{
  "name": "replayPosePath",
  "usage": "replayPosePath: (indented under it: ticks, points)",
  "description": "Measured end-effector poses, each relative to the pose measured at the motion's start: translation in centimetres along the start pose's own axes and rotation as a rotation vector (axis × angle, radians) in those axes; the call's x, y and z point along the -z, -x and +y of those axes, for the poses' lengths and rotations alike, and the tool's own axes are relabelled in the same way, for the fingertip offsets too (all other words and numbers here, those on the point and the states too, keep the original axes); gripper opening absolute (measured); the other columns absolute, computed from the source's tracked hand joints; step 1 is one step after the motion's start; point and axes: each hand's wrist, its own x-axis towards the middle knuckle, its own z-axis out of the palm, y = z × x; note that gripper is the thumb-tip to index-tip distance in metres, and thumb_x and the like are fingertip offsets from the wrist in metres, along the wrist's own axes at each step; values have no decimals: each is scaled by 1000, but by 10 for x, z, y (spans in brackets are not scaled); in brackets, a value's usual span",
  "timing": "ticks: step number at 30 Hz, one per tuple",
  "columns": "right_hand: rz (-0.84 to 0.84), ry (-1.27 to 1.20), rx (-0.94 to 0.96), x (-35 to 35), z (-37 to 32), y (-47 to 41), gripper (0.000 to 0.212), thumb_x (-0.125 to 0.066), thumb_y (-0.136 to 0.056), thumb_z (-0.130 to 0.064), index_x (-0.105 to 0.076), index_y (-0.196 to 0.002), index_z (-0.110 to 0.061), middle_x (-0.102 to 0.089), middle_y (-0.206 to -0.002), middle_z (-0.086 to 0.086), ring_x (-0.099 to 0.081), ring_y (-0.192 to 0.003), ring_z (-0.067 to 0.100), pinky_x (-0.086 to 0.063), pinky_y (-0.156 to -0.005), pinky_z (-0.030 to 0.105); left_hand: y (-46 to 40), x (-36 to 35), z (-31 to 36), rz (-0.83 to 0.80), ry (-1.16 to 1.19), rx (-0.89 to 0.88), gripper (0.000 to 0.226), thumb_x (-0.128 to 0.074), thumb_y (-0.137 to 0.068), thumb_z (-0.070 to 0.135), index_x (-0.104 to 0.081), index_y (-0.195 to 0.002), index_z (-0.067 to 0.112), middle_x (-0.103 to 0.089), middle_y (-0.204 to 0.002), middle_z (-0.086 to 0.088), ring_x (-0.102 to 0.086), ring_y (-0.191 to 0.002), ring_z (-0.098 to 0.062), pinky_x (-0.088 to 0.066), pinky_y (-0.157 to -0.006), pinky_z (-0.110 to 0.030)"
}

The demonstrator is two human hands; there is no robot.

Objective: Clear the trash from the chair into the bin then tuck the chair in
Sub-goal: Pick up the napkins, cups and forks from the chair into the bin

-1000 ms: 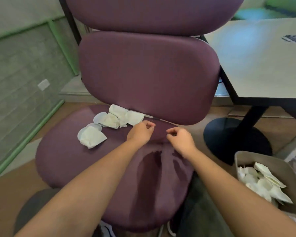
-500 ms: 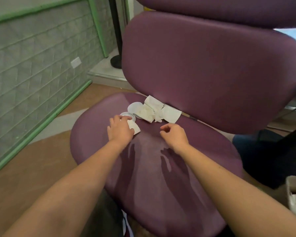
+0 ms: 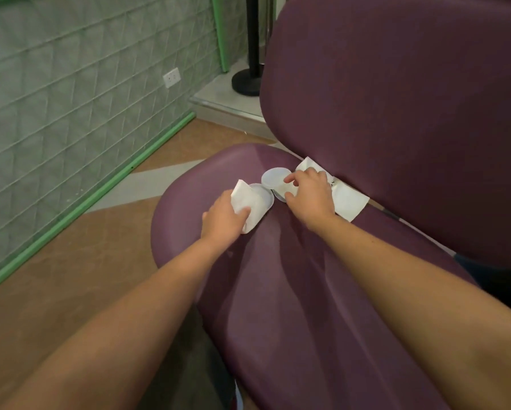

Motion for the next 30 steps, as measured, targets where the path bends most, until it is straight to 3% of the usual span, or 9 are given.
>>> replayPosePath:
  ticks: [2,5,9,12,19,22,24,28,30]
  points:
    - [1,88,30,-6,-3,-12,39,-59,-87,-21,-58,-126,-24,-51,-127,4,-40,-119,28,-33,-98,37,-6,3,-1,10,161,23,37,-54,-94,32,-49,-127,15,-61,-115,1,-58,-107,-24,-44,-89,-38]
    - [-43,250,87,-17,-6,-25,41,-57,-89,-27,-57,-130,-23,-49,-131,1,-38,-120,29,-30,-97,39,-13,6,2,34,314,77,30,-49,-96,27,-51,-123,13,-57,-105,5,-57,-97,-19,-40,-76,-30]
    - [-134,427,159,-30,-3,-34,37,-50,-93,-35,-58,-127,-22,-51,-132,0,-36,-123,27,-23,-103,45,-21,6,6,31,342,104,25,-47,-95,22,-52,-118,14,-58,-99,4,-54,-89,-17,-37,-73,-29]
    - [-106,433,157,-34,-2,-34,30,-48,-93,-26,-63,-119,-26,-58,-120,-3,-39,-120,25,-15,-106,47,-22,6,5,25,371,148,17,-42,-96,21,-51,-109,16,-57,-94,5,-54,-89,-18,-39,-75,-32]
    - [120,-78,-47,-22,-7,-17,23,-49,-90,-30,-71,-98,-32,-68,-95,-10,-47,-107,18,-16,-94,37,-12,4,11,56,394,173,17,-38,-96,21,-50,-106,18,-58,-98,1,-54,-88,-20,-41,-78,-36]
    - [179,-322,-157,-6,-6,0,17,-51,-90,-29,-67,-93,-26,-67,-84,-8,-53,-96,20,-33,-95,37,-4,3,22,52,419,134,21,-41,-95,22,-55,-111,19,-61,-98,4,-56,-86,-15,-44,-74,-32]
    - [207,-555,-243,10,-1,15,11,-53,-88,-26,-63,-89,-22,-64,-79,-7,-58,-81,18,-48,-81,36,3,3,34,25,458,98,23,-47,-93,21,-59,-112,22,-63,-97,9,-58,-85,-9,-45,-69,-25]
    - [297,-725,-375,47,16,54,6,-57,-87,-17,-58,-91,-20,-59,-77,-13,-53,-67,5,-44,-63,25,22,-3,64,-31,502,22,27,-60,-88,20,-63,-115,24,-67,-96,5,-64,-87,-15,-52,-78,-33]
    - [368,-747,-422,64,31,74,10,-58,-84,-13,-59,-92,-19,-59,-77,-13,-53,-67,4,-41,-60,18,33,-11,82,-72,480,-44,31,-64,-88,19,-61,-119,20,-66,-96,4,-63,-83,-12,-49,-75,-23]
